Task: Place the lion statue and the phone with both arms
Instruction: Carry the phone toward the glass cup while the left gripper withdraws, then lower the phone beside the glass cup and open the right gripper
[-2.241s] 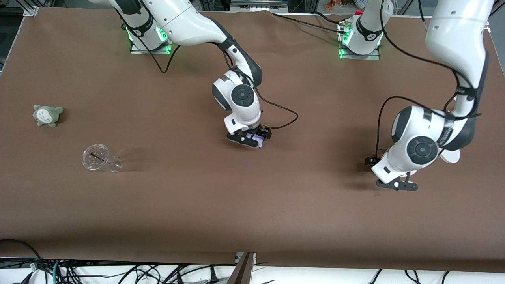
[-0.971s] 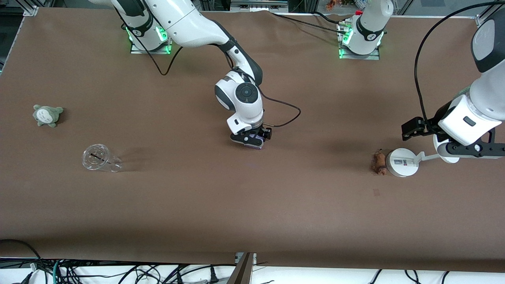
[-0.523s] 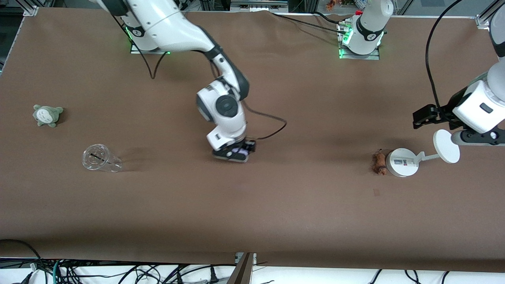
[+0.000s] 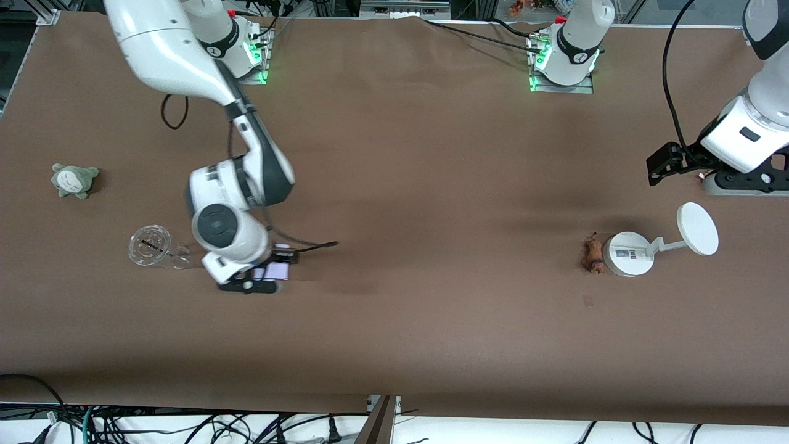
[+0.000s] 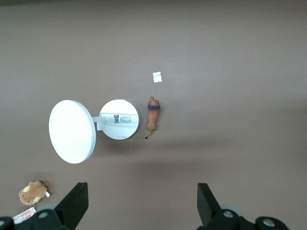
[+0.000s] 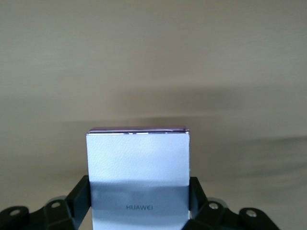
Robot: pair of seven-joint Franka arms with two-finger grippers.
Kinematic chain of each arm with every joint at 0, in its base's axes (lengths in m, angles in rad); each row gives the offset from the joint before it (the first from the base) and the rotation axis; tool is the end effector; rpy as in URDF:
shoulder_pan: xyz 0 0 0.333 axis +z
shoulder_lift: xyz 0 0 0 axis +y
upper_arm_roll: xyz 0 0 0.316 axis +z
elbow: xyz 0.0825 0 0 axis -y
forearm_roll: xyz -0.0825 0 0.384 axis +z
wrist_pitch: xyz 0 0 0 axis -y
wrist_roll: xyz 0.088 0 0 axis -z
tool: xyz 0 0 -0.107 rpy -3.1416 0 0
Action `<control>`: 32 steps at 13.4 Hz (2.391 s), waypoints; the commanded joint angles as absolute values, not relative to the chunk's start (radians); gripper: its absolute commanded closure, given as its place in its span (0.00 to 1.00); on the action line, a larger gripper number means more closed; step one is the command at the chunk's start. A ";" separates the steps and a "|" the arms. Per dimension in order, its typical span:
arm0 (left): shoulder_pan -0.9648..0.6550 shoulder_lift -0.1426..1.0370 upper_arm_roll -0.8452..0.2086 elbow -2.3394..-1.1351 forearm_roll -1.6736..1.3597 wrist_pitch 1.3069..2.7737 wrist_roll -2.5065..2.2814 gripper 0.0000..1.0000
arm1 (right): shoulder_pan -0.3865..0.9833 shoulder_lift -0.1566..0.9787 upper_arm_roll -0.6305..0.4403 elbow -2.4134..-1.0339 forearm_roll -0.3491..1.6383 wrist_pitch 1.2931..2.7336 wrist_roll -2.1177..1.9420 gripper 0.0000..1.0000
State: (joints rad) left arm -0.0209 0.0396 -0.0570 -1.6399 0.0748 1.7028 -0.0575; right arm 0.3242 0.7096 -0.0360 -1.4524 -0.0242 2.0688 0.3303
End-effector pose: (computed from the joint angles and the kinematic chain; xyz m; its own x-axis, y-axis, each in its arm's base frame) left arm 0.5750 -0.0372 0.5812 0.9992 -0.0303 0.0271 -0.0283 -0.9971 -0.0706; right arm 0.6807 0.2051 0.2590 0.9970 -0.0245 -0.0740 -0.0193 -0.9973 0.0714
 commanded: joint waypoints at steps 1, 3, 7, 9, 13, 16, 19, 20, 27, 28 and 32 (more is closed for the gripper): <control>-0.029 0.020 -0.049 -1.661 0.052 1.697 -0.038 0.00 | 0.223 0.680 -0.015 -1.517 -0.023 2.057 0.180 0.39; -0.029 0.018 -0.054 -1.658 0.054 1.681 -0.040 0.00 | 0.201 0.675 -0.017 -1.552 -0.017 2.071 0.160 0.39; -0.029 0.021 -0.057 -1.647 0.055 1.652 -0.041 0.00 | 0.186 0.683 -0.017 -1.597 -0.017 2.127 0.141 0.39; -0.029 0.021 -0.057 -1.647 0.055 1.651 -0.043 0.00 | 0.184 0.689 -0.017 -1.617 -0.017 2.173 0.141 0.39; -0.029 0.023 -0.057 -1.647 0.057 1.651 -0.044 0.00 | 0.166 0.707 -0.017 -1.626 -0.017 2.192 0.118 0.39; -0.029 0.023 -0.058 -1.647 0.057 1.651 -0.048 0.00 | 0.146 0.710 -0.017 -1.629 -0.017 2.194 0.092 0.39; -0.029 0.023 -0.058 -1.647 0.057 1.651 -0.048 0.00 | 0.144 0.710 -0.015 -1.634 -0.017 2.197 0.091 0.17; -0.029 0.023 -0.058 -1.647 0.057 1.651 -0.048 0.00 | 0.141 0.707 -0.015 -1.631 -0.018 2.192 0.089 0.00; -0.029 0.023 -0.058 -1.646 0.060 1.651 -0.049 0.00 | 0.149 0.634 -0.015 -1.430 -0.037 1.990 0.046 0.00; -0.031 0.025 -0.058 -1.646 0.060 1.651 -0.048 0.00 | 0.149 0.615 -0.017 -1.392 -0.038 1.938 0.045 0.00; -0.031 0.023 -0.063 -1.646 0.061 1.651 -0.049 0.00 | 0.140 0.496 -0.076 -1.353 -0.022 1.830 0.002 0.00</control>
